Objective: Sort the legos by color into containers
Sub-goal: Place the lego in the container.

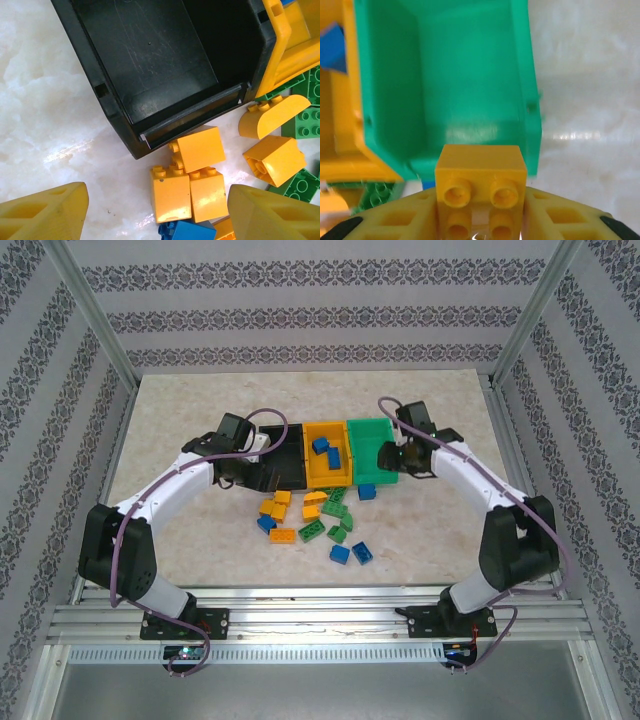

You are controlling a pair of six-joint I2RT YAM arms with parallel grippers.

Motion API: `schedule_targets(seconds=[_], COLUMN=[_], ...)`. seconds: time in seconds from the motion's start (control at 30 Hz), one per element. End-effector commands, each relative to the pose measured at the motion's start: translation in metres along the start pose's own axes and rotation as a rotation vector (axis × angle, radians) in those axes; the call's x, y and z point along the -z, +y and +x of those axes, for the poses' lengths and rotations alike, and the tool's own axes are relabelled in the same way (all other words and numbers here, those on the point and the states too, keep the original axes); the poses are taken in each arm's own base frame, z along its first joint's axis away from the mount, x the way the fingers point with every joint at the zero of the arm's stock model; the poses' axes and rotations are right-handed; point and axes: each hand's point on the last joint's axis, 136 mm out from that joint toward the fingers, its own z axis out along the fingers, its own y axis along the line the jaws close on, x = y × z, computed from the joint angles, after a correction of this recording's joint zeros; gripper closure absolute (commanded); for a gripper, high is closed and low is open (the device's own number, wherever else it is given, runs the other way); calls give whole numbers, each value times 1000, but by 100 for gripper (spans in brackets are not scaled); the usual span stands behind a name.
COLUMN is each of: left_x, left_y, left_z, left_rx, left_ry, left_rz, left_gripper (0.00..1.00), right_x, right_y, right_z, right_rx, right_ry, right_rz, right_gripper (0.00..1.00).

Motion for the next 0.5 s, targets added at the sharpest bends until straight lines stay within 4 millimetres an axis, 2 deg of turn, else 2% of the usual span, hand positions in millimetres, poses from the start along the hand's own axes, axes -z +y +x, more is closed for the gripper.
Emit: schedule_targets(seconds=[0.0, 0.13, 0.23, 0.47], left_x=[5, 6, 7, 0], left_y=[7, 5, 9, -1], left_z=[-2, 0, 1, -1], left_rx=[-19, -15, -24, -11], left_ry=[12, 18, 13, 27], left_rz=[-28, -15, -43, 21], left_gripper=[26, 26, 26, 26], right_x=[-1, -3, -7, 1], right_y=[13, 13, 15, 54], right_z=[-11, -7, 8, 57], right_rx=[51, 60, 57, 198], right_ry=[18, 12, 34, 73], right_rz=[-27, -22, -33, -77], right_gripper=[53, 49, 49, 48])
